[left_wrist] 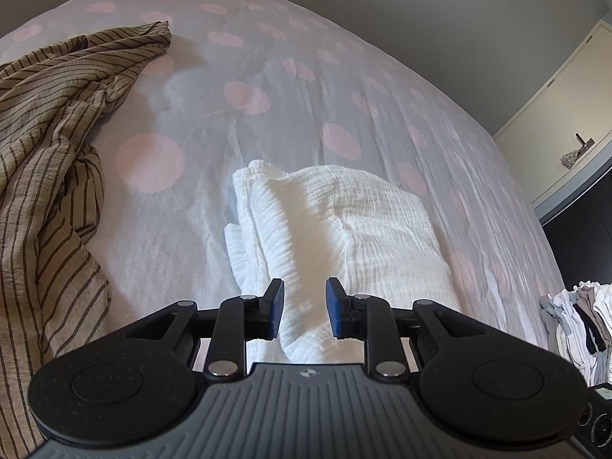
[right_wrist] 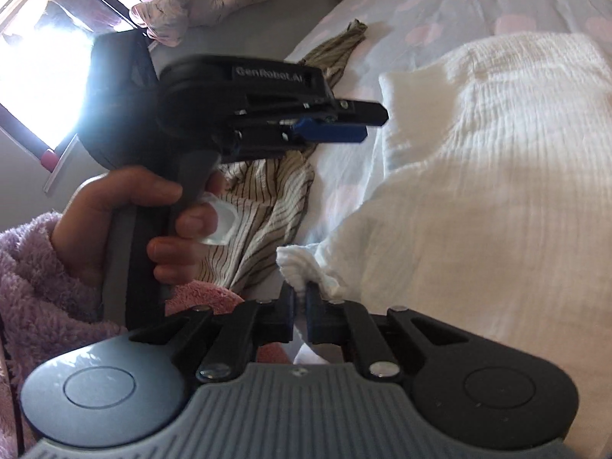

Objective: Fold clothes
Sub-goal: 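Grasp the folded shirt bundle with the left gripper while the right gripper pinches it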

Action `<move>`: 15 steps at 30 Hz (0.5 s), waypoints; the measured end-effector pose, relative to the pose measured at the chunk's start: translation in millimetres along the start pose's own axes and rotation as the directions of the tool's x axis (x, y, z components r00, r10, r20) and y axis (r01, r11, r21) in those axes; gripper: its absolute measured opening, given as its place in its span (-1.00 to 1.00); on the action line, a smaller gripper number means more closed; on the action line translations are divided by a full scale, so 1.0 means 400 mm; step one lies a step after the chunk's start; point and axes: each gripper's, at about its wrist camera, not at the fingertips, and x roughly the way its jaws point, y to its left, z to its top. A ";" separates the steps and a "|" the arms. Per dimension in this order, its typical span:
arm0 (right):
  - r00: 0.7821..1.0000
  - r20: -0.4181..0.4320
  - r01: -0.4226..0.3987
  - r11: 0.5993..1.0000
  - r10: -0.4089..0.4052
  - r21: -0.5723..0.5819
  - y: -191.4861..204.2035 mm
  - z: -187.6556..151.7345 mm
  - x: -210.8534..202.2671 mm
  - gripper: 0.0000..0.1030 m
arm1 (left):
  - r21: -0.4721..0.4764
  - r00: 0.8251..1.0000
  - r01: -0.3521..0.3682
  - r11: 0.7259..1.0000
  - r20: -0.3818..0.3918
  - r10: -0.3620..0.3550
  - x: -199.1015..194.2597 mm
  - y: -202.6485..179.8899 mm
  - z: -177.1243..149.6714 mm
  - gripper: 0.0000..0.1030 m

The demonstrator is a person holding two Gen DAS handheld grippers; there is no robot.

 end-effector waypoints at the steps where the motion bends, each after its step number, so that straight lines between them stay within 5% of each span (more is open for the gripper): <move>1: 1.000 -0.023 0.005 1.000 -0.005 0.013 -0.012 -0.007 0.013 -0.86 | -0.003 1.000 -0.002 1.000 -0.011 0.002 0.006 0.002 -0.001 -0.57; 8: 0.995 -0.090 0.036 0.998 -0.031 0.054 -0.043 -0.032 0.069 -0.72 | 0.020 0.998 -0.018 1.000 -0.062 0.019 0.033 -0.006 -0.007 -0.41; 15: 0.996 -0.041 0.080 0.997 -0.081 -0.018 -0.007 -0.033 0.000 -0.01 | 0.027 0.996 -0.069 0.997 -0.052 0.071 0.038 -0.009 -0.005 -0.01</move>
